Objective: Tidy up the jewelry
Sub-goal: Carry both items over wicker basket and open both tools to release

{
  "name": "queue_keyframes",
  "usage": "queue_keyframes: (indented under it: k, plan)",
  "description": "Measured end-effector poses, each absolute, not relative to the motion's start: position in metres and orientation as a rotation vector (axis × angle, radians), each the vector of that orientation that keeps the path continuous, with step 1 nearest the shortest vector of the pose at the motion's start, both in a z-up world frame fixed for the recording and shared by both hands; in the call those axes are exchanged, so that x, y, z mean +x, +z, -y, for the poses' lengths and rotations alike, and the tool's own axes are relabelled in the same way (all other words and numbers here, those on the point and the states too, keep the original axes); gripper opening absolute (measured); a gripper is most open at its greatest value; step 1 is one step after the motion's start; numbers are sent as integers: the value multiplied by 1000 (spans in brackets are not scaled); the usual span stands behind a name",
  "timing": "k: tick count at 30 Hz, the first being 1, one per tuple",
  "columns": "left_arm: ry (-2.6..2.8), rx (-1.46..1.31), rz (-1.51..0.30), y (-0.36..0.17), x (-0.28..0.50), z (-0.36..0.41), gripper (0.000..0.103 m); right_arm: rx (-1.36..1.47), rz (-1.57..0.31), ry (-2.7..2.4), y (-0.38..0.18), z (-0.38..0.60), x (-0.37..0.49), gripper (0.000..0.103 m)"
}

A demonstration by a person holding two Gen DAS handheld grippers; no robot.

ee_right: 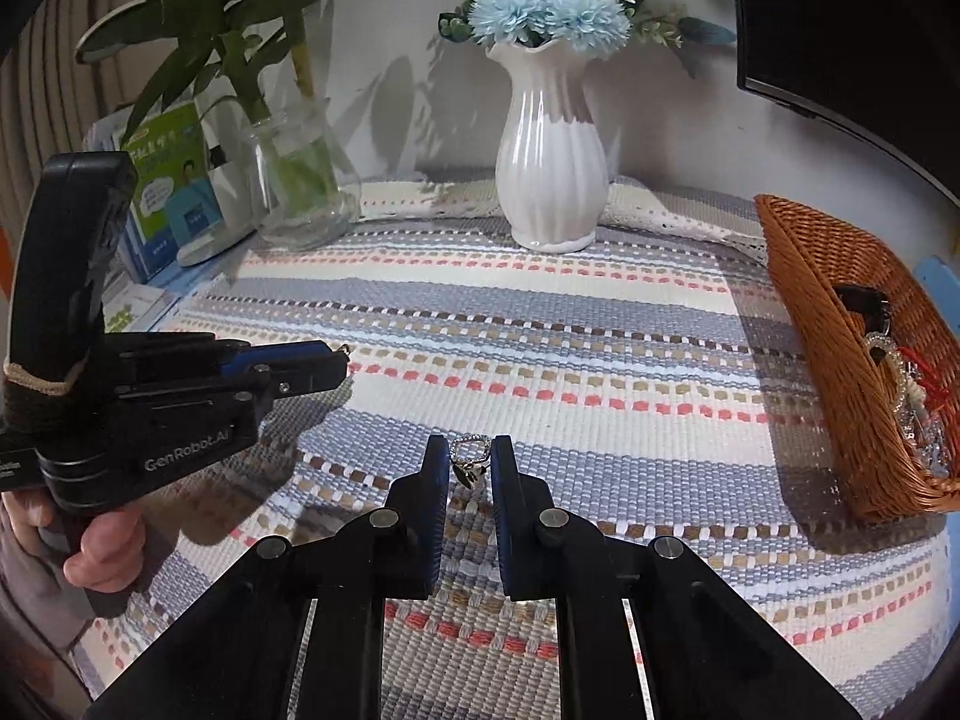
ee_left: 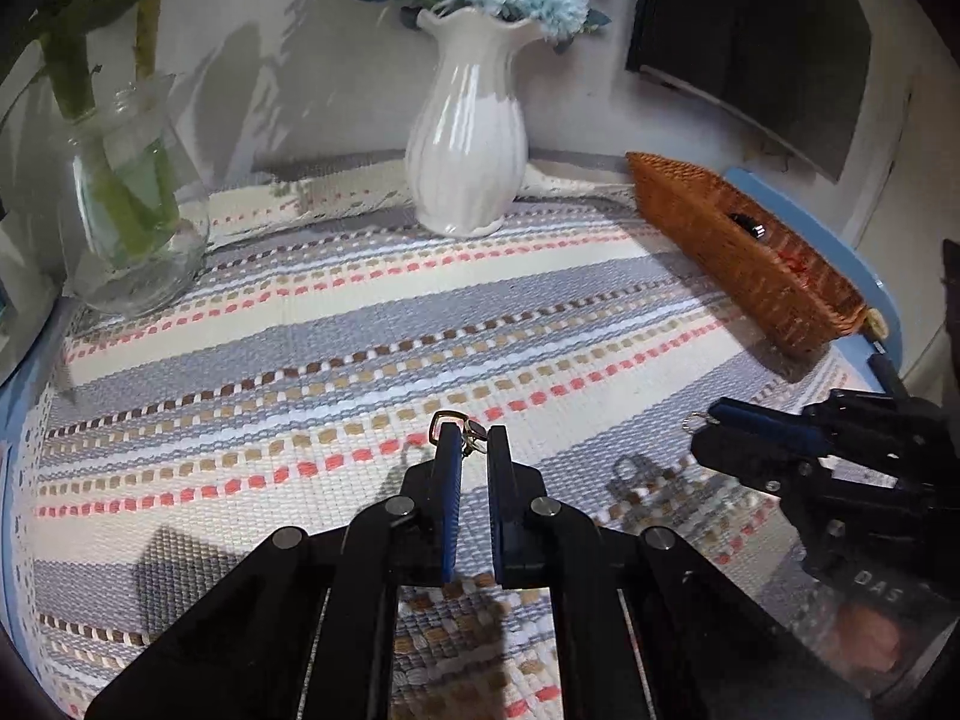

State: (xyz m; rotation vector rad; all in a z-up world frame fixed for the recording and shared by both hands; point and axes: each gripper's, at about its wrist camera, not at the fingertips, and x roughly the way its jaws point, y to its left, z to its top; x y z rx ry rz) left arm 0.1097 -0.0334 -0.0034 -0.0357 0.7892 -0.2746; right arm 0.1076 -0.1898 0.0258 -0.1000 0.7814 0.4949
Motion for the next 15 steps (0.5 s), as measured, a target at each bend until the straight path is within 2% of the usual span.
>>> queue_keyframes:
  k: [9, 15]
  plan:
    - [-380, -29, -745, 41, 82, 63, 6, -29, -829, 470, 39, 222, 90, 14]
    - [-437, 16, -680, 85, 86, 114, 6, 68, -776, 446, 77, 278, 83, 14]
